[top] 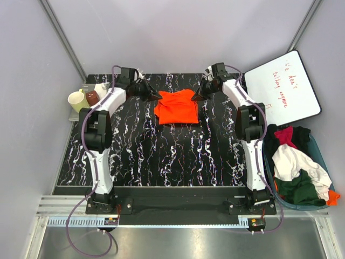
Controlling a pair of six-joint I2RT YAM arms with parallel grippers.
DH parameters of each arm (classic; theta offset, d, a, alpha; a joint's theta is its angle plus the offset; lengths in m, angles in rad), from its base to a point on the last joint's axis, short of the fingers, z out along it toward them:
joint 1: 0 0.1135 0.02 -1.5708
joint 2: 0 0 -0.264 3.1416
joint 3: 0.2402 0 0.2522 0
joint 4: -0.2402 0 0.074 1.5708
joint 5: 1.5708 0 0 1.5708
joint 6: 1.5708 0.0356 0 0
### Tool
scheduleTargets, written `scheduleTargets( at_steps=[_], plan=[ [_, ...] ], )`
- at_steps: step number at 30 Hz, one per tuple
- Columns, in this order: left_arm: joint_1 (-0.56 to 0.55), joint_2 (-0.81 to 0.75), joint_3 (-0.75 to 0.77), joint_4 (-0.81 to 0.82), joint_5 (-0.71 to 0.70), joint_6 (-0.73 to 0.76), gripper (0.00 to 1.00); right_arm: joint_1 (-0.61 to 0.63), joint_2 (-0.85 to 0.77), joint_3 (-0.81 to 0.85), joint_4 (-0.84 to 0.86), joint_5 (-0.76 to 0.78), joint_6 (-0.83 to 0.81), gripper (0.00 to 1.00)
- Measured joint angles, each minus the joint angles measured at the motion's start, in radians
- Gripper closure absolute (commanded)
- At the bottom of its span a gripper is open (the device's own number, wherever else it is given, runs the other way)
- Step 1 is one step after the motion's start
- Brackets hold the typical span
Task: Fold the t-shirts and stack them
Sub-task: Fold the tshirt
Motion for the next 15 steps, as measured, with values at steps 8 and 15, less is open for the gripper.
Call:
scheduleTargets(
  at_steps=[8, 15],
  plan=[
    [-0.068, 0.029, -0.148, 0.057, 0.030, -0.027, 1.00, 0.000, -0.031, 0.000, -0.004, -0.009, 0.002, 1.00],
    [-0.114, 0.110, -0.239, 0.071, 0.040, -0.051, 1.00, 0.005, 0.030, 0.120, -0.009, -0.056, 0.025, 1.00]
  ],
)
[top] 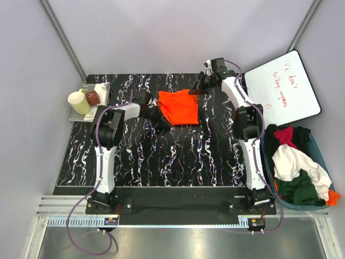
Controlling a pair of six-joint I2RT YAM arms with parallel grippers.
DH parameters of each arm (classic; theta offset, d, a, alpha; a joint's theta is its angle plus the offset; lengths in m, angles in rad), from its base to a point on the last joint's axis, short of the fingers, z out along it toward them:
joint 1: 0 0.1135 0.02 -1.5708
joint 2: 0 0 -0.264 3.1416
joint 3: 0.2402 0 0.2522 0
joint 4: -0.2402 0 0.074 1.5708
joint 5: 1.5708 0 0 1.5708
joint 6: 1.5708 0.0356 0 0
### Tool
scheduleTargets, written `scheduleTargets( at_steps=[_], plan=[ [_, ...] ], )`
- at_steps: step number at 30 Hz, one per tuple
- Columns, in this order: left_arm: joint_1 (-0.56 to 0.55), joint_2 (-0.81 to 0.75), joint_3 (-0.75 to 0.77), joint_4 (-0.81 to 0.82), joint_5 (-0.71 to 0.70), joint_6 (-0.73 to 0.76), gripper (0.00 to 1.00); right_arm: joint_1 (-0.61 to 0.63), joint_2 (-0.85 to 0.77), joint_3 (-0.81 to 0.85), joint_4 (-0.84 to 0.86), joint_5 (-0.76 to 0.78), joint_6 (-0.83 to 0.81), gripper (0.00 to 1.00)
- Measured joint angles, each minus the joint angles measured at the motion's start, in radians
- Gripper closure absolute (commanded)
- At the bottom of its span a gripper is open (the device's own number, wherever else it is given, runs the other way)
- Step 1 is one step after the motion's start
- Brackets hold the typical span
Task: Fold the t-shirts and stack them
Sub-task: Fold the tshirt
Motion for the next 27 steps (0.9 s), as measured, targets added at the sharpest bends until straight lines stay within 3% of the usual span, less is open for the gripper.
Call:
scheduleTargets(
  at_steps=[6, 7, 8, 14, 21, 27],
  plan=[
    [0.010, 0.003, -0.011, 0.002, 0.011, -0.005, 1.00, 0.028, 0.177, 0.261, -0.016, -0.011, 0.035, 0.96],
    [0.010, 0.003, -0.011, 0.002, 0.011, -0.005, 1.00, 0.034, 0.195, 0.274, -0.018, -0.011, 0.038, 0.79],
    [0.010, 0.003, -0.011, 0.002, 0.012, -0.008, 1.00, 0.040, 0.207, 0.279, -0.020, -0.006, 0.038, 0.70],
    [0.010, 0.014, 0.007, -0.011, 0.014, -0.008, 1.00, 0.055, 0.190, 0.179, -0.053, 0.048, -0.039, 0.45],
    [0.010, 0.034, 0.042, -0.027, 0.018, -0.008, 1.00, 0.010, 0.093, 0.101, -0.077, 0.089, -0.097, 0.37],
    [0.010, 0.036, 0.045, -0.031, 0.018, -0.008, 1.00, -0.037, 0.023, 0.099, -0.068, 0.105, -0.111, 0.37]
  ],
)
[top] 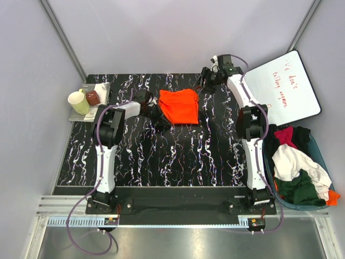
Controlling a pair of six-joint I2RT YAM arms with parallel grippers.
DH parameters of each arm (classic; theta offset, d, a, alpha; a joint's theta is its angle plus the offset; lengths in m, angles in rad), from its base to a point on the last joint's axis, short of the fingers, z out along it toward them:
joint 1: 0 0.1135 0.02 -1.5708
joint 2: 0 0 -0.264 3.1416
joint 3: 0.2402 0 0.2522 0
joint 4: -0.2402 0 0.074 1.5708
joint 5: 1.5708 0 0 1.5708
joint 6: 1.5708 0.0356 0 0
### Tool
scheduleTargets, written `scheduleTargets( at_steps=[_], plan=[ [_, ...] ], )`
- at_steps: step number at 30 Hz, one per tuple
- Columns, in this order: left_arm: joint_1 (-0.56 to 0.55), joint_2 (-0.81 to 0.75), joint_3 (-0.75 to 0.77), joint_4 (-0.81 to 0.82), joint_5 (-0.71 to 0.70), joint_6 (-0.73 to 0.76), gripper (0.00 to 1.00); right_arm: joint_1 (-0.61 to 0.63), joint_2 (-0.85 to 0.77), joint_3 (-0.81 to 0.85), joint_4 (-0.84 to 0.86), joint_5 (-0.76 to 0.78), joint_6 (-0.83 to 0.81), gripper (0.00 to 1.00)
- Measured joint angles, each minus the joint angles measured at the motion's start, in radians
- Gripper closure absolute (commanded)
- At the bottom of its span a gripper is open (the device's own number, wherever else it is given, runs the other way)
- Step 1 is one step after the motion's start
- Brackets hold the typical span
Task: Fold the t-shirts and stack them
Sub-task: Fold the tshirt
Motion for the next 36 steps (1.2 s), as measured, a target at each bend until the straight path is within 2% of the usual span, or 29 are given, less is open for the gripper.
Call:
scheduleTargets(
  at_steps=[22, 24, 25, 26, 33, 34, 36],
  plan=[
    [0.000, 0.008, 0.013, -0.006, 0.001, 0.000, 1.00, 0.006, 0.122, 0.044, -0.002, -0.004, 0.032, 0.44],
    [0.000, 0.009, 0.013, -0.006, 0.001, 0.000, 1.00, 0.006, 0.132, 0.054, 0.002, -0.005, 0.039, 0.48],
    [0.000, 0.009, 0.014, -0.006, 0.001, 0.000, 1.00, 0.006, 0.134, 0.057, 0.002, -0.007, 0.042, 0.55],
    [0.000, 0.010, 0.015, -0.006, 0.002, 0.000, 1.00, 0.006, 0.138, 0.065, 0.004, -0.012, 0.047, 0.58],
    [0.000, 0.013, 0.015, -0.005, 0.008, 0.000, 1.00, 0.006, 0.156, 0.087, 0.043, -0.057, 0.076, 0.70],
    [0.000, 0.013, 0.015, -0.005, 0.008, 0.000, 1.00, 0.006, 0.159, 0.090, 0.048, -0.060, 0.082, 0.76],
    [0.000, 0.013, 0.015, -0.005, 0.008, -0.001, 1.00, 0.006, 0.169, 0.095, 0.058, -0.073, 0.090, 0.77]
  ],
)
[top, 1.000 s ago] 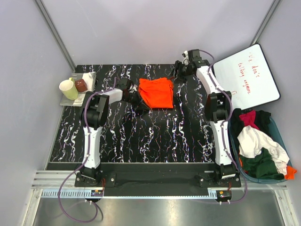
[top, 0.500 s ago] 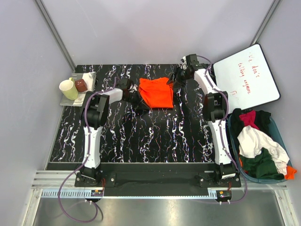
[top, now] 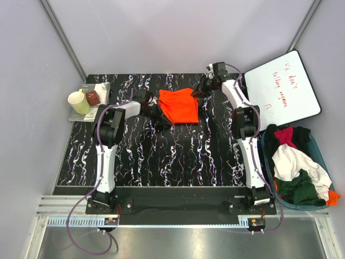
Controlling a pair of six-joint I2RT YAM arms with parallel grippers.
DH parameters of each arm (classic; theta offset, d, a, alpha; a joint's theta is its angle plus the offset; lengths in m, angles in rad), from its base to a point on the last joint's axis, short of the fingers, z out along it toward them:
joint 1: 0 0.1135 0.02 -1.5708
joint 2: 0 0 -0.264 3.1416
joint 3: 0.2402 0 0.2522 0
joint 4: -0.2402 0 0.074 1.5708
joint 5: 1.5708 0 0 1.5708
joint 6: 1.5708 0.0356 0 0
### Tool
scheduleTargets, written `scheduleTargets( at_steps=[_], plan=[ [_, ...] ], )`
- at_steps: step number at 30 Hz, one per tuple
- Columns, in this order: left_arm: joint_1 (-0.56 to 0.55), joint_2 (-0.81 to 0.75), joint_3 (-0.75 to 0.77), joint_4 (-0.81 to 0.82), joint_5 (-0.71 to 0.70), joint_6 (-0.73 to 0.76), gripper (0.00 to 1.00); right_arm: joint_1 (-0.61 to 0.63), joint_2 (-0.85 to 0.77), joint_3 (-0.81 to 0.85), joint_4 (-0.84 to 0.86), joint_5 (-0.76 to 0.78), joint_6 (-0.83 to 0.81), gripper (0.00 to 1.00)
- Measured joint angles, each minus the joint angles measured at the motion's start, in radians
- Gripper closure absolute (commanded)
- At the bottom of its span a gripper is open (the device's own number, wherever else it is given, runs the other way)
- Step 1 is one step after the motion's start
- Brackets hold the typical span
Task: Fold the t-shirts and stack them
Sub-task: Fold the tshirt
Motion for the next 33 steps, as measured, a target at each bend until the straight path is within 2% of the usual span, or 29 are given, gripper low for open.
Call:
scheduleTargets(
  at_steps=[5, 15, 33],
  plan=[
    [0.000, 0.001, 0.003, -0.002, 0.000, -0.001, 1.00, 0.000, 0.015, 0.004, 0.006, -0.019, 0.015, 0.72],
    [0.000, 0.002, 0.005, -0.003, -0.001, -0.002, 1.00, 0.000, 0.015, -0.021, 0.023, -0.021, 0.021, 0.89],
    [0.003, 0.002, 0.006, -0.011, -0.003, -0.002, 1.00, -0.003, -0.046, -0.002, 0.081, 0.046, 0.027, 0.94]
  ],
)
